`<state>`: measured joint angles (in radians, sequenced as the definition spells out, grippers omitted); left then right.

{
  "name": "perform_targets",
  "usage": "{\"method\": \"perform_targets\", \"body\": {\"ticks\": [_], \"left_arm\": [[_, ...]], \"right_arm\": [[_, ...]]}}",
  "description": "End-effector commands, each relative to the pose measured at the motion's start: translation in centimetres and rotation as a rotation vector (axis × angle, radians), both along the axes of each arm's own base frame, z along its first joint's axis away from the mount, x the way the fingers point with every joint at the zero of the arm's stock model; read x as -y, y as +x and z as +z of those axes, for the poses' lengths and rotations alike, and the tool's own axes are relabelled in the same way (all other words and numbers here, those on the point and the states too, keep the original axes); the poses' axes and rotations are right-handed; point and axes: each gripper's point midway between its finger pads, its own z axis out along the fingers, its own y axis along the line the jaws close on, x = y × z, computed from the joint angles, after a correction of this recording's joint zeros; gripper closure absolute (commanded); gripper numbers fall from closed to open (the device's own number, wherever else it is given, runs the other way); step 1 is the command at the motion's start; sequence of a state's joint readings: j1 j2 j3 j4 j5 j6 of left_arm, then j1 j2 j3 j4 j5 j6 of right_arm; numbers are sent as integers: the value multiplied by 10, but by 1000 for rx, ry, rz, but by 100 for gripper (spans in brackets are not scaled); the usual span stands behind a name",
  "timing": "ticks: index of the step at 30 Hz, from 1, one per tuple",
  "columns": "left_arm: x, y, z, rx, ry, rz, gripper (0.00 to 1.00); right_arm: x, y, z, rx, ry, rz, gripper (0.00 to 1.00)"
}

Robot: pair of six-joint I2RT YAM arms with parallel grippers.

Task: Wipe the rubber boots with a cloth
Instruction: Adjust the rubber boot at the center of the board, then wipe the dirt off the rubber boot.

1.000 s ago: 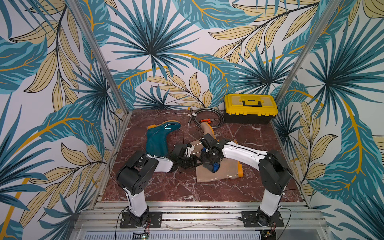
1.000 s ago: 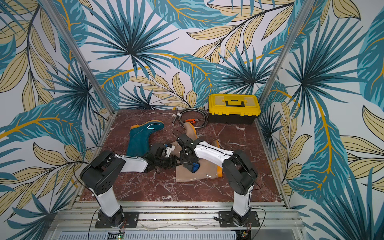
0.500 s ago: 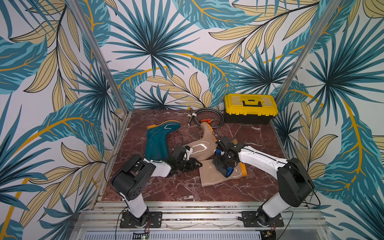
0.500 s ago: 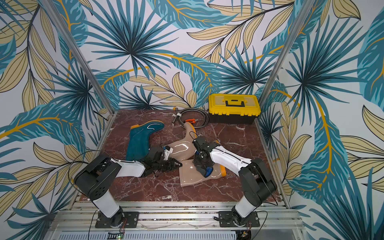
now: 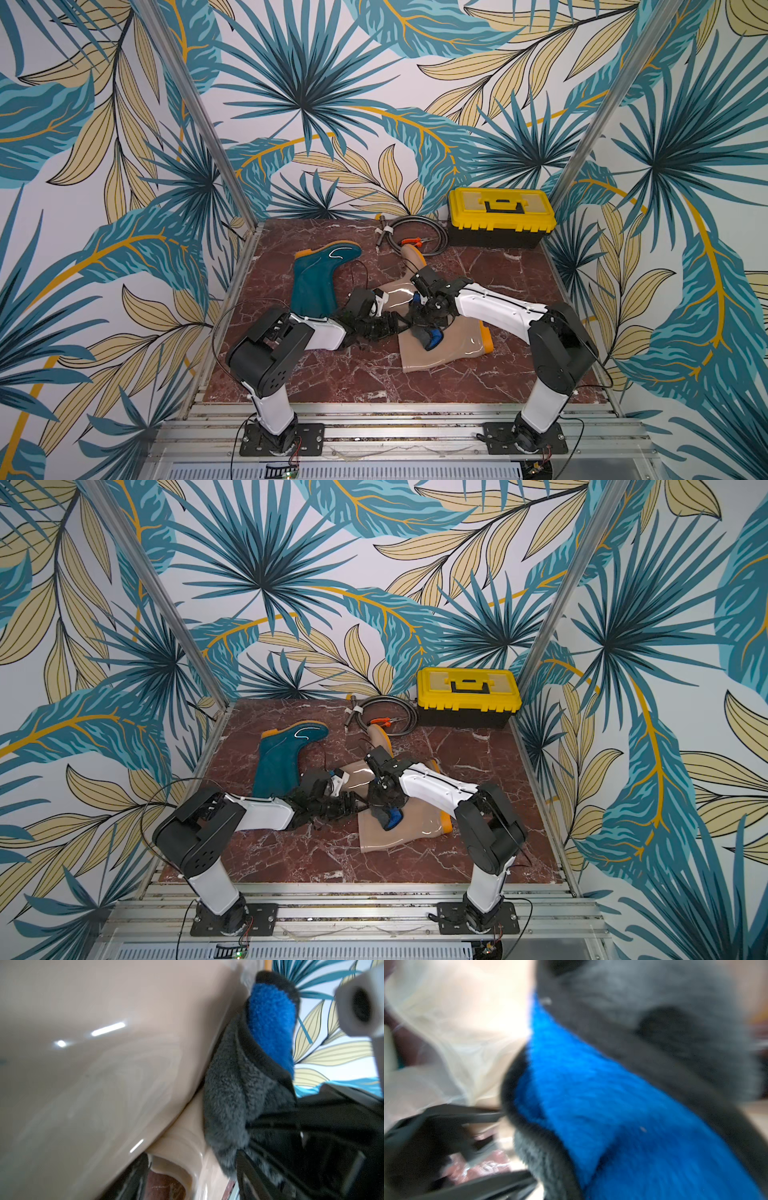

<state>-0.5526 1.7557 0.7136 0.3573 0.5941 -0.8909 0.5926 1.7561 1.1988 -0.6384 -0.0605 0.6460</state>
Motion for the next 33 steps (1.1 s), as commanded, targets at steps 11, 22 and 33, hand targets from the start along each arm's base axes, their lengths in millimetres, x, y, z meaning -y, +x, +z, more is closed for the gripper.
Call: {"method": "perform_targets", "body": {"ticks": [11, 22, 33], "left_arm": [[-87, 114, 40, 309, 294, 217, 30], [-76, 58, 99, 340, 186, 214, 37], [-10, -39, 32, 98, 135, 111, 38]], "right_arm": [[50, -11, 22, 36, -37, -75, 100], [9, -7, 37, 69, 15, 42, 100], [-36, 0, 17, 29, 35, 143, 100]]}}
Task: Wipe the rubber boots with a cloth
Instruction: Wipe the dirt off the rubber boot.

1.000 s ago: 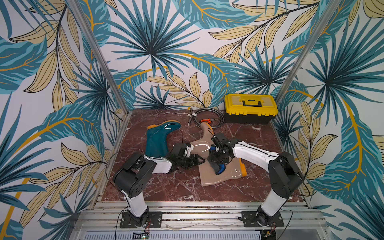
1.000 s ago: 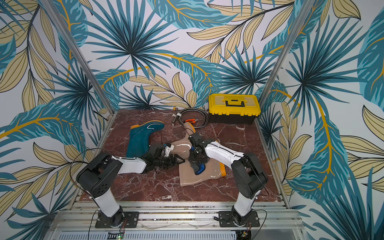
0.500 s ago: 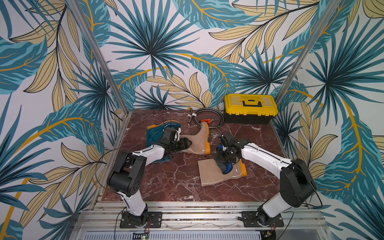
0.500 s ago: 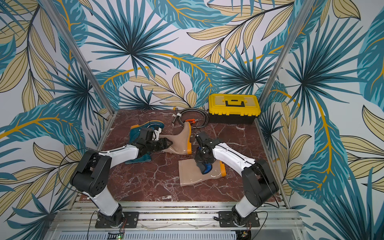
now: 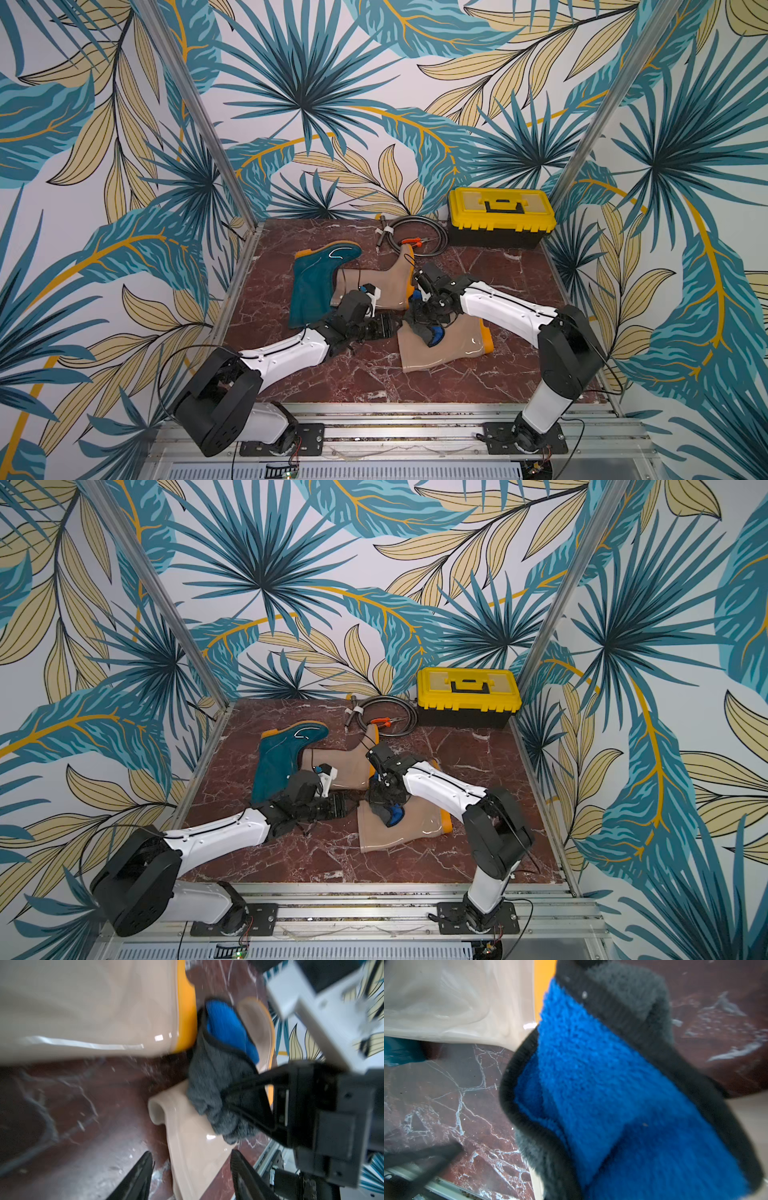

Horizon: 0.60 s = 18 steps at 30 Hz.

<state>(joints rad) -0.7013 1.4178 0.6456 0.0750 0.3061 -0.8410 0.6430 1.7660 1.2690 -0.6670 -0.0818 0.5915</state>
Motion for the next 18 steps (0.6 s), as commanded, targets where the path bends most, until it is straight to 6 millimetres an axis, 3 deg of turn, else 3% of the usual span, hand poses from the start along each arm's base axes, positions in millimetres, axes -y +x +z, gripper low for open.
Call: {"method": "perform_targets", "body": {"ticks": [1, 7, 9, 13, 15, 18], "left_arm": [[9, 5, -7, -33, -84, 67, 38], [41, 10, -23, -58, -124, 33, 39], [51, 9, -31, -80, -128, 18, 43], [55, 10, -34, -77, -126, 14, 69], [47, 11, -31, -67, -125, 27, 88], [36, 9, -35, -114, -142, 20, 100]], "right_arm": [[-10, 2, -2, -3, 5, 40, 100], [0, 2, -8, -6, -54, 48, 100], [1, 0, -10, -12, -63, 51, 100], [13, -1, -14, -21, -111, 52, 100], [36, 2, -15, -40, -113, -1, 100], [100, 5, -20, -92, -114, -175, 100]]}}
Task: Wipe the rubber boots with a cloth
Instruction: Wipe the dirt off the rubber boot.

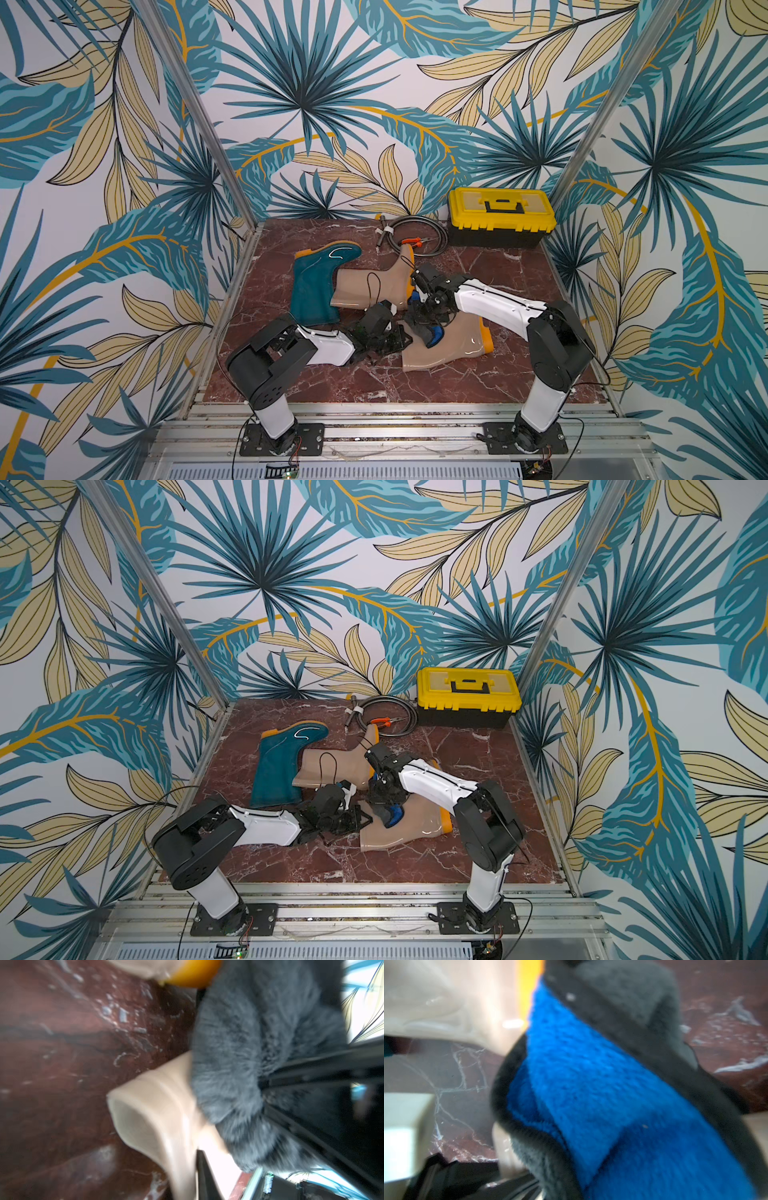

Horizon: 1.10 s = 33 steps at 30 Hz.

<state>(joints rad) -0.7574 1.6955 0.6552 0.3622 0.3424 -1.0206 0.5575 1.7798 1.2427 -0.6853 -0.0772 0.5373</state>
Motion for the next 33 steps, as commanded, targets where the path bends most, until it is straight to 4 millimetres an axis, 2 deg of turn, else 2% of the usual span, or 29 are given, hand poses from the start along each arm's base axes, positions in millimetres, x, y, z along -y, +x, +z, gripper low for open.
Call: {"method": "perform_targets", "body": {"ticks": [1, 3, 4, 6, 7, 9, 11, 13, 15, 18, 20, 22, 24, 26, 28, 30, 33], "left_arm": [[-8, 5, 10, 4, -59, -7, 100], [-16, 3, 8, -2, -62, -23, 100], [-19, 4, 9, 8, -61, -26, 100], [-22, 5, 14, 31, -65, -39, 100], [-21, 5, 16, 40, -69, -49, 100], [-19, 6, 19, 42, -80, -64, 100], [-12, 7, 22, 40, -96, -88, 100], [-9, 9, 26, 45, -105, -97, 100], [-8, 11, 30, 64, -107, -95, 100], [-11, 15, 39, 99, -106, -75, 100], [-12, 15, 44, 115, -108, -68, 100], [-13, 15, 47, 123, -110, -66, 100], [-14, 13, 48, 125, -112, -67, 100], [-16, 12, 48, 125, -111, -68, 100], [-17, 11, 47, 125, -112, -69, 100], [-17, 10, 47, 125, -111, -71, 100], [-17, 11, 47, 130, -110, -74, 100]], "right_arm": [[86, -7, -6, -72, -86, -188, 100], [124, -13, -3, -85, -135, -249, 100], [136, -15, 2, -79, -155, -264, 100], [146, -17, 16, -47, -186, -259, 100], [144, -16, 23, -32, -174, -255, 100], [123, -11, 38, 10, -108, -227, 100], [94, -7, 52, 63, -85, -160, 100], [57, -3, 62, 101, -59, -91, 100], [12, -1, 67, 115, 25, -28, 100], [-49, -5, 62, 110, 142, 71, 100], [-69, -8, 50, 81, 136, 110, 100], [-75, -10, 37, 49, 122, 122, 100], [-68, -14, 22, 24, 89, 113, 100], [-45, -18, 11, 10, -8, 98, 100], [-7, -20, 3, -10, -131, 63, 100], [41, -21, 0, -34, -230, -3, 100], [101, -24, 8, -50, -289, -109, 100]]}}
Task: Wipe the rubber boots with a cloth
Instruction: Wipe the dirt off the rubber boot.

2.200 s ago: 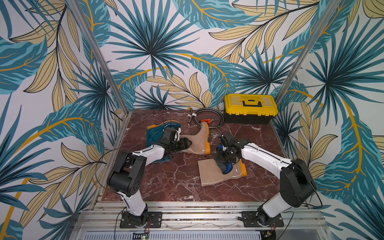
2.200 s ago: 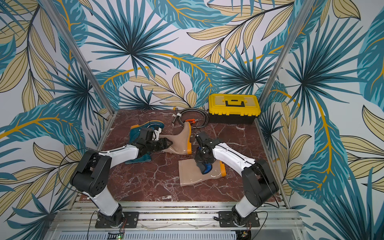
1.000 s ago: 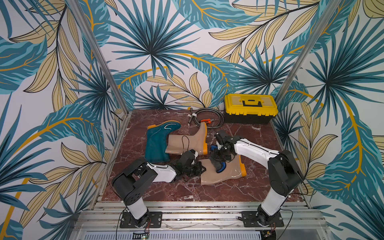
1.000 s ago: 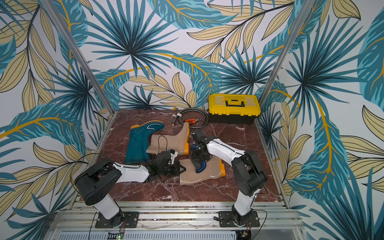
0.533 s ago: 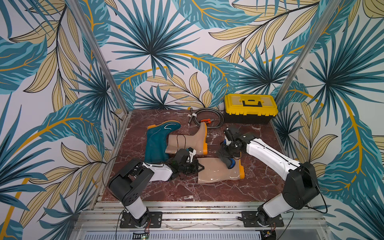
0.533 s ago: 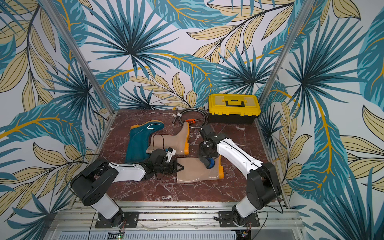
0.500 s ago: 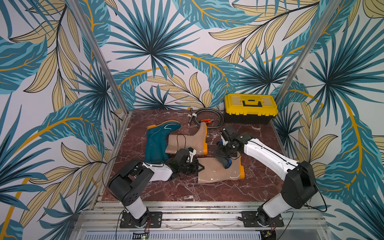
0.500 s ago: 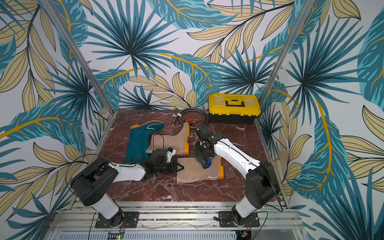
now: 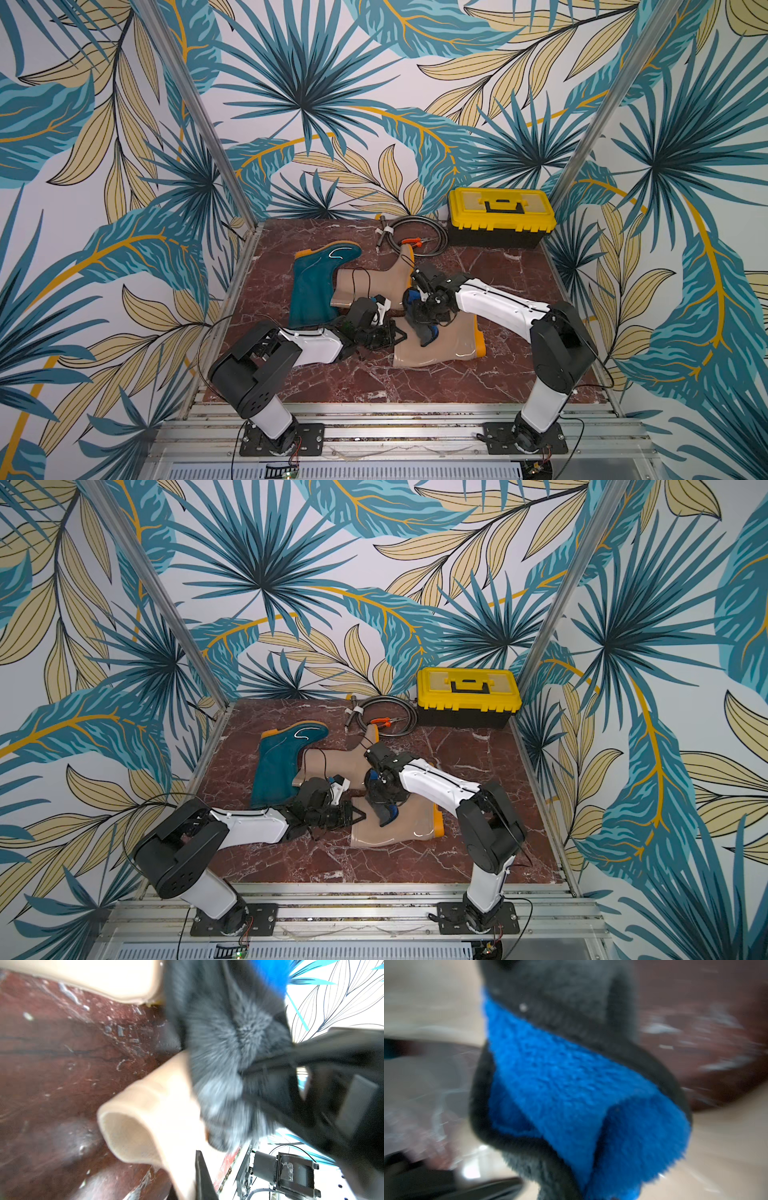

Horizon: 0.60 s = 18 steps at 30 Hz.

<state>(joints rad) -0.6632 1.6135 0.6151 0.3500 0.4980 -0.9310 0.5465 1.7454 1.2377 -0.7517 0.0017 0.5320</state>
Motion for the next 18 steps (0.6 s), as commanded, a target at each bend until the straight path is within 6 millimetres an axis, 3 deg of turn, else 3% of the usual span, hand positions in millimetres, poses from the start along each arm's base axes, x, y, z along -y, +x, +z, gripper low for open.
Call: {"method": "perform_targets", "body": {"ticks": [1, 2, 4, 6, 9, 14, 16, 18], "left_arm": [[1, 11, 26, 99, -47, 7, 100], [1, 11, 27, 101, -47, 7, 100], [0, 10, 27, 102, -47, 6, 100], [0, 10, 29, 107, -49, 5, 100], [-1, 9, 31, 112, -47, 7, 100], [-4, 7, 29, 100, -33, 17, 100], [-5, 8, 30, 101, -30, 18, 100], [-6, 8, 31, 107, -25, 23, 100]], "right_arm": [[95, -19, 13, -32, -228, -112, 100], [107, -18, 25, 2, -258, -125, 100], [112, -12, 45, 61, -267, -131, 100], [93, -6, 55, 78, -173, -128, 100], [40, 2, 64, 118, -75, -44, 100], [-69, 3, 70, 132, 116, 116, 100], [-94, 1, 62, 115, 186, 143, 100], [-98, -2, 48, 74, 181, 143, 100]]}}
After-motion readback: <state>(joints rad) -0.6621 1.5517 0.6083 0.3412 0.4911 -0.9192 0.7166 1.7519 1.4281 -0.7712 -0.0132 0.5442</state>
